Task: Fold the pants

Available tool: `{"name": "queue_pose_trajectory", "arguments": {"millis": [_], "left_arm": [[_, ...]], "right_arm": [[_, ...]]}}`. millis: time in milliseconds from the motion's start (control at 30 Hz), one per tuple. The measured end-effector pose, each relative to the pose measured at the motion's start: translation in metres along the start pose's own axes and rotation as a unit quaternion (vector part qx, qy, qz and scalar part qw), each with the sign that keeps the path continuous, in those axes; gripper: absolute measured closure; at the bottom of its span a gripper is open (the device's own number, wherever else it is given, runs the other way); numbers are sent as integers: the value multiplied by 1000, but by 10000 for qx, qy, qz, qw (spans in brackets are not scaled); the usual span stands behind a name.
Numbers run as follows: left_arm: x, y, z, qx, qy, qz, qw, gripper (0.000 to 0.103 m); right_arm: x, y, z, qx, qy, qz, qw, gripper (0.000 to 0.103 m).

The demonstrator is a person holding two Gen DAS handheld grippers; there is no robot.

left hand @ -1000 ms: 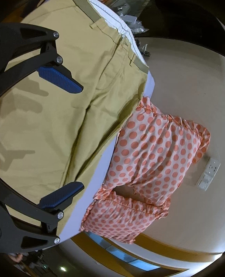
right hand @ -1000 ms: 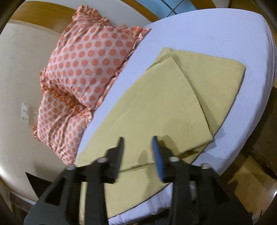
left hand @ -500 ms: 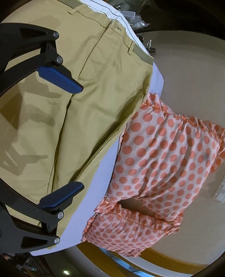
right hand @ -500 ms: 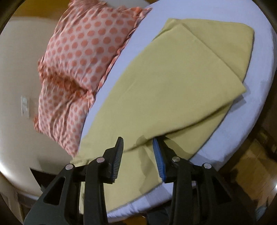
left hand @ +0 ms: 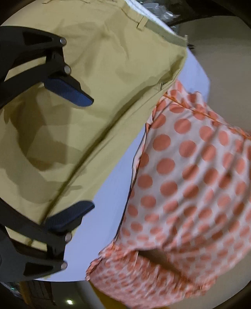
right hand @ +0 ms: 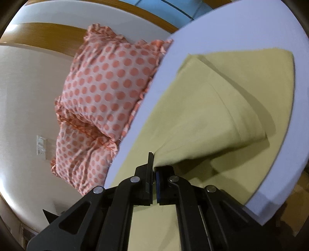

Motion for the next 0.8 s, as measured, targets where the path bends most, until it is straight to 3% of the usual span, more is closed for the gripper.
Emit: {"name": "queue_pose_trajectory", "arguments": {"millis": [67,100,133,167,233,333,433,567,667,700,767,800], "left_arm": [[5,17,8,39,-266,169,9995,29],[7,23,13,79,-387,184,9990,48],[10,23,19,230,-426,11,9988,82],[11,22,23,122,-462,-25,9989,98],[3,10,27,-110,-617,-110,9980,98],[-23,-52,24,-195,-281,-693,9970,98],[-85,-119,28,-305,-42,-1123,9932,97],[-176,-143,39,-257,-3,-887,9957,96],[-215,-138,49,-341,-105,-676,9971,96],[-226,-135,52,-382,-156,-612,9973,95],[-240,-134,57,-402,-186,-607,9972,92],[-247,-137,58,-425,-168,-721,9964,90]], "right_arm": [[4,-1,6,45,-49,-46,10000,101],[7,0,8,67,-59,-54,9999,101],[9,1,10,88,-53,-64,9999,101],[12,2,13,122,-79,-68,9999,101],[17,0,18,171,-147,-111,9997,101],[26,-13,29,304,-300,-231,9988,101],[32,-33,33,278,-524,-438,9973,101],[34,-41,15,-18,-587,-507,9970,101],[31,-37,-4,-526,-773,-374,9949,101],[31,-39,-11,-792,-890,-381,9921,98],[32,-46,-19,-1058,-977,-508,9883,75],[37,-57,-25,-1202,-1009,-749,9848,50]]}}
Point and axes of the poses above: each gripper's, at about its wrist camera, not at the fingertips, and y roughly the way its jaws point, z to its left, x to its top, the point moved 7 cm from there along y, roughly the way its jaws point, and after that the axes turned 8 degrees about y, right-handed, at the moved point
